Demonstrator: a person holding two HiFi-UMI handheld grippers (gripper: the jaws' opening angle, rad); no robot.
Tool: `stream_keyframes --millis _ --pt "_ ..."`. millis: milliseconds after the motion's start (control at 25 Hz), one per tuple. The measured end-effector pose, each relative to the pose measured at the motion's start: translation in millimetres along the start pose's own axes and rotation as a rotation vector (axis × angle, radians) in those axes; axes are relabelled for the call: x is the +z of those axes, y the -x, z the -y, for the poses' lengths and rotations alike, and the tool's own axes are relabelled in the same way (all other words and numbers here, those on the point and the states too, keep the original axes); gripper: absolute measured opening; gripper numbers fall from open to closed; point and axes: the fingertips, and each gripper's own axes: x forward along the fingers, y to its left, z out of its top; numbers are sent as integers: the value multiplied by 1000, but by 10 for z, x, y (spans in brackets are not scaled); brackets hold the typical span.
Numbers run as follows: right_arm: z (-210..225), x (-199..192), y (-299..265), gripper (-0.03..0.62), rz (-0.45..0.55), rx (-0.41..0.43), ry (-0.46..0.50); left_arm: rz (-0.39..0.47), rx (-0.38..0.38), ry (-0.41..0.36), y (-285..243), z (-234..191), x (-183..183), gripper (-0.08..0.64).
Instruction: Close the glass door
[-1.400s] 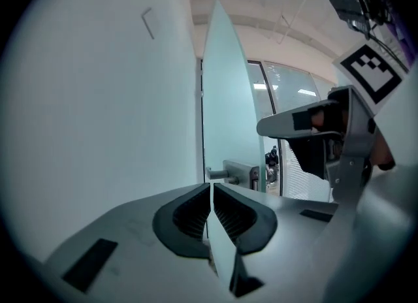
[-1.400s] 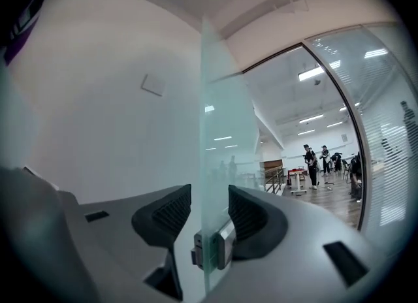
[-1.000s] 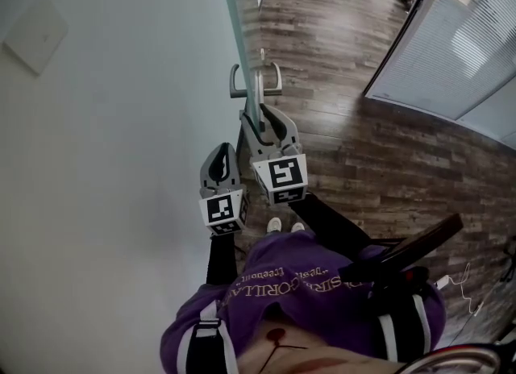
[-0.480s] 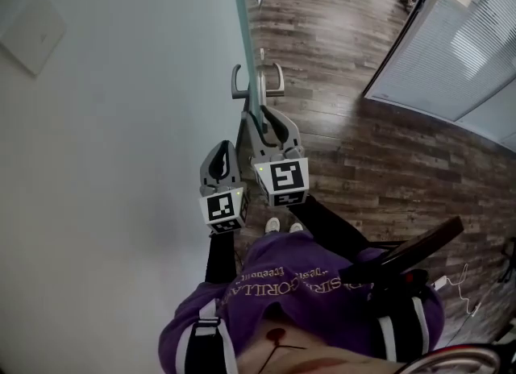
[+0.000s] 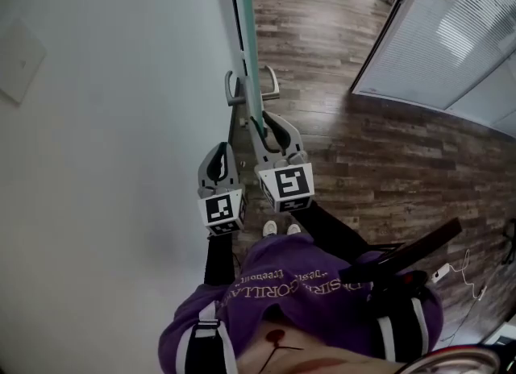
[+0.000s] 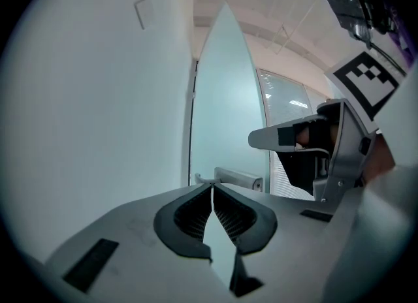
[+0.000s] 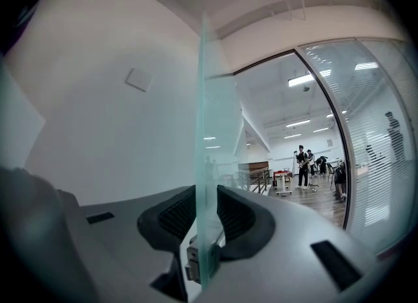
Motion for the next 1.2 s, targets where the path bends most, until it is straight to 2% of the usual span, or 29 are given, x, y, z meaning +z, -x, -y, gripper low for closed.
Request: stream_keyframes --millis 240,400,1000,1200 --pt "267 6 113 77 7 -51 1 -4 -63 -1 -148 201 96 3" --pt "485 15 187 67 19 -88 3 -2 -95 -10 -241 293 -7 3" --pt "1449 36 416 44 32 -262 -10 -22 -222 -28 -647 816 3 3" --pt "1761 117 511 44 57 -252 -15 -28 -274 -30 -749 1060 138 3"
